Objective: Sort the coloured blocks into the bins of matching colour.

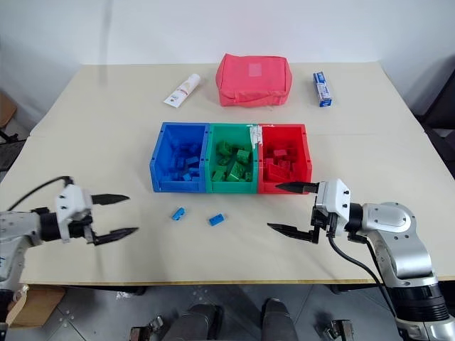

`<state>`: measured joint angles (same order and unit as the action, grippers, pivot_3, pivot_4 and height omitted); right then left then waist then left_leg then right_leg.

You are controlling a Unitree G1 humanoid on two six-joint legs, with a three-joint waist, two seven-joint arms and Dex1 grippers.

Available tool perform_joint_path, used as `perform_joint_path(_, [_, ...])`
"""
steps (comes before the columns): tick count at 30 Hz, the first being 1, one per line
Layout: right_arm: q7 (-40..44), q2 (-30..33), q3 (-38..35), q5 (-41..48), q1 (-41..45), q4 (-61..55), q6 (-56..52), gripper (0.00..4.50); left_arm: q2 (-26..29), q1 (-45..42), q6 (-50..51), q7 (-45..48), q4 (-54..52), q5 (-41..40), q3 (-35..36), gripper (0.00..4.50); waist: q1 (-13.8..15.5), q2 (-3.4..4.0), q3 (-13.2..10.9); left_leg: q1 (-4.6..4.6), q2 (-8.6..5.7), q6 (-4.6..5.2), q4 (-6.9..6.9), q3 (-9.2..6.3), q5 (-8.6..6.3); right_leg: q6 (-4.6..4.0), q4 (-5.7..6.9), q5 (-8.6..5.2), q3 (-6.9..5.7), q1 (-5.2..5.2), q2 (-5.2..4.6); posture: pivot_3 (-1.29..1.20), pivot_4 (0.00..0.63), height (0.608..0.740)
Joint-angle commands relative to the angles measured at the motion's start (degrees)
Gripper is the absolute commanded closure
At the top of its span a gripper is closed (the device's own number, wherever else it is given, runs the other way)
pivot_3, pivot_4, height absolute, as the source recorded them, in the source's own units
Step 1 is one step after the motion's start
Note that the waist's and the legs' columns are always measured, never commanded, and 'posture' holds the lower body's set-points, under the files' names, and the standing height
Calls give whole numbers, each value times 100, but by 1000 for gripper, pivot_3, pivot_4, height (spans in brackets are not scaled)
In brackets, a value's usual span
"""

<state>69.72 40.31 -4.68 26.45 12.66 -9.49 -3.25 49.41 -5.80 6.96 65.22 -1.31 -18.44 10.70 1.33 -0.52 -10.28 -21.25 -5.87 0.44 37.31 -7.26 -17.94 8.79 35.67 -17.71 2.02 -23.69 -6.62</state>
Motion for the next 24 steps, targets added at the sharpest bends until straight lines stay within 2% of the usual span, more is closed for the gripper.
perform_joint_path(1, [65,141,-93,32,-29,-80,59,0,-154,-6,595,-276,-1037,-110,-416,6,-3,0,0,0,0,0,0,1,0,0,1,0,1,0,0,0,150,740])
perform_joint_path(4, [58,194,-124,15,-83,-86,71,0,-436,-276,1546,-821,-1798,-33,-984,6,-1,0,0,2,1,-1,2,1,0,0,6,0,2,0,3,0,150,740])
perform_joint_path(7, [30,226,-122,-44,-143,-128,119,0,-628,-549,2306,-1379,-2099,245,-1394,6,-6,0,0,3,1,-3,6,2,1,0,13,0,3,-1,5,0,150,740])
perform_joint_path(12, [-135,182,-107,-55,-331,-325,114,0,-1284,-1263,3115,-2239,-2066,716,-2108,6,3,0,0,6,1,-8,7,3,5,0,20,0,4,-2,8,0,150,740])
perform_joint_path(16, [-281,186,-160,-27,-501,-514,57,0,-1488,-1493,3264,-2330,-1852,972,-2621,6,-3,0,0,5,0,-8,6,3,4,0,18,0,5,-3,8,0,150,740])
perform_joint_path(19, [-316,248,-216,-41,-628,-577,77,0,-1435,-1590,3406,-2234,-1756,1042,-2808,566,8,0,0,4,1,-8,5,5,4,0,17,0,6,-4,8,0,150,740])
perform_joint_path(24, [-377,288,-272,-12,-731,-658,58,0,-1373,-1691,3360,-2176,-1558,1172,-2945,2082,11,0,0,6,-1,-9,13,4,5,0,18,0,5,1,7,0,150,740])
